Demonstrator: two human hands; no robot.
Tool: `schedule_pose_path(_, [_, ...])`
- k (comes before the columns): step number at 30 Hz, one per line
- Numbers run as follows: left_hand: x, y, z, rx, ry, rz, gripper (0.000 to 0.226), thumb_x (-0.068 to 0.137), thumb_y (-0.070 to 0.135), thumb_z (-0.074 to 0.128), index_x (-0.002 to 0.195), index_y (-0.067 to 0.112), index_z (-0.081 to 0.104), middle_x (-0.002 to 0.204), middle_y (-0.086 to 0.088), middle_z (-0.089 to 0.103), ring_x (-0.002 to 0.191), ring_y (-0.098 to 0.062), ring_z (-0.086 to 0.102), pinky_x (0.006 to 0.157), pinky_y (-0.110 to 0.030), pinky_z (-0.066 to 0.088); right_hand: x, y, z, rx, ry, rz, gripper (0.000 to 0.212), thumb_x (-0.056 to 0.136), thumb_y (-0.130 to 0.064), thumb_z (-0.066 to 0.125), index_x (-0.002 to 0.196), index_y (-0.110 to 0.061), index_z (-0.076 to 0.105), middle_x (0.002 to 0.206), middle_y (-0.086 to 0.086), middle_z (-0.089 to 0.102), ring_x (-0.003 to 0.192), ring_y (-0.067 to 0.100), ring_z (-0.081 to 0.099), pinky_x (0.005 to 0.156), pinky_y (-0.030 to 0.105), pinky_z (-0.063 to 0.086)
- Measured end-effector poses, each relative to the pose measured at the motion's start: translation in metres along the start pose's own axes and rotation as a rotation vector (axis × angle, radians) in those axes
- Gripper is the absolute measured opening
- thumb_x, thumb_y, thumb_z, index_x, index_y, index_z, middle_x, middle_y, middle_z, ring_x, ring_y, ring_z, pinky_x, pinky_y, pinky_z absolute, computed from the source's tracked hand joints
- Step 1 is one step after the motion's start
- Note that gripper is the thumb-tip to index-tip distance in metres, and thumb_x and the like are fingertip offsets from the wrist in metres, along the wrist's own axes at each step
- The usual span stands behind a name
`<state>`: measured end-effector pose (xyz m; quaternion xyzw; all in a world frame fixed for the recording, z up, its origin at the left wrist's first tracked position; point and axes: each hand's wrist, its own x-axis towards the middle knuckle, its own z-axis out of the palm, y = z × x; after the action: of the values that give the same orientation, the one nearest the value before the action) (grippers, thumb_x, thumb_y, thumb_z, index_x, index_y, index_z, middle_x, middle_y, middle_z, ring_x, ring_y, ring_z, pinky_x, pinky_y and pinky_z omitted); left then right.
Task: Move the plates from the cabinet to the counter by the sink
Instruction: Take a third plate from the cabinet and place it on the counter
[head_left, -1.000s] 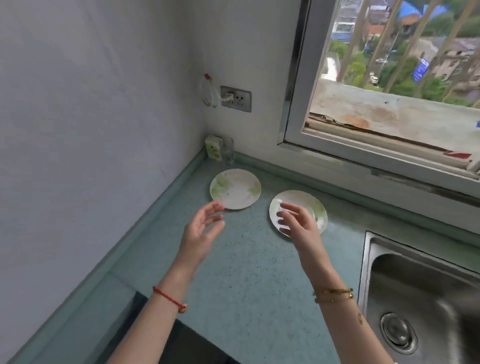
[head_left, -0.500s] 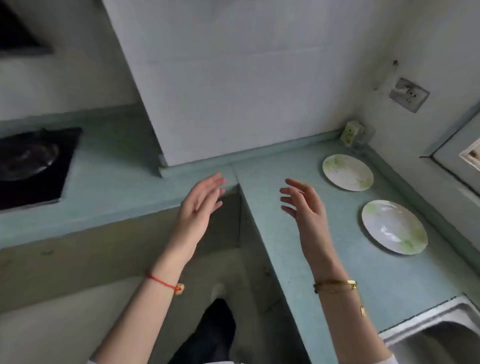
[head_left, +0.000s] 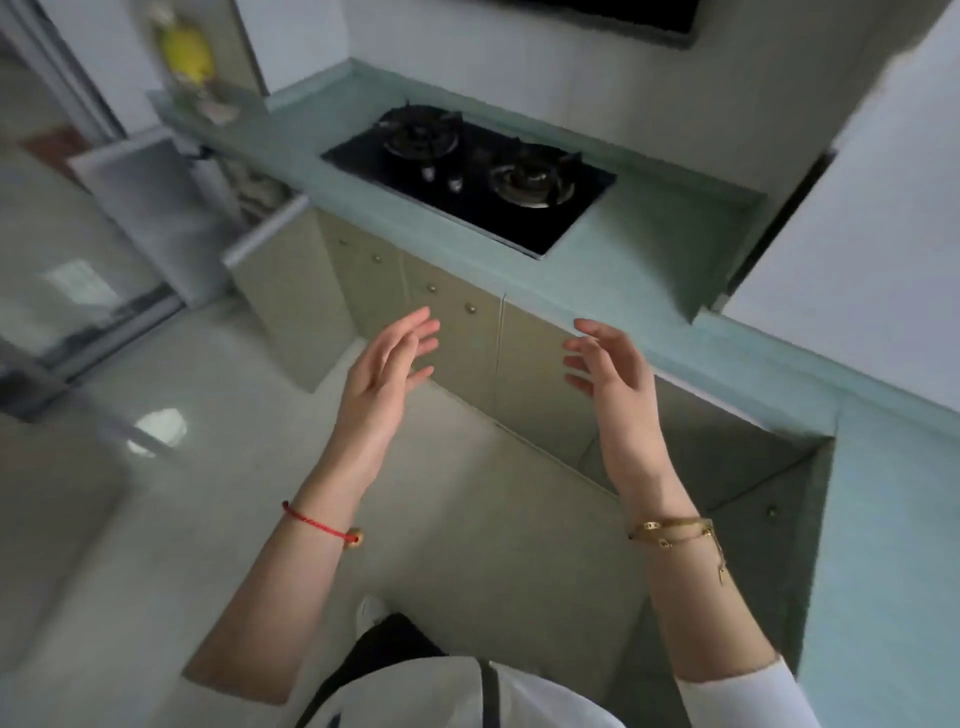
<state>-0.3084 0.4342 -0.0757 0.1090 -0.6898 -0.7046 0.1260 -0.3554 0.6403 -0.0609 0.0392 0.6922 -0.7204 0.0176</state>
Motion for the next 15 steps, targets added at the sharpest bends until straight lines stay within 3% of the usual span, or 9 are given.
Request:
schedule_pose_path(7, [-0.024, 0.005, -0.157, -0.024, 0.281, 0.024, 0.027, 0.106, 0.025, 0.041, 0.126, 0.027, 0.059, 0.13, 0.001, 0.065, 0.121, -0.01, 0.062, 0.1, -0.031, 0.051, -0.024, 0.018, 0.16, 0.003, -0.236, 0.03, 0.019, 0.097, -0.015, 0.051, 0.112, -0.015, 0.064, 0.095, -0.004, 0.067, 0.089, 0.011, 0.064, 0.086, 0.032, 0.053])
schedule_pose_path(15, [-0.045, 0.008, -0.327, -0.012, 0.441, -0.011, 0.033, 0.106, 0.024, 0.041, 0.134, 0.015, 0.056, 0.132, -0.003, 0.064, 0.123, -0.014, 0.061, 0.104, -0.033, 0.048, -0.063, 0.037, 0.328, 0.007, -0.4, 0.022, 0.019, 0.098, -0.017, 0.051, 0.11, -0.019, 0.065, 0.094, -0.007, 0.068, 0.087, 0.009, 0.064, 0.077, 0.024, 0.052])
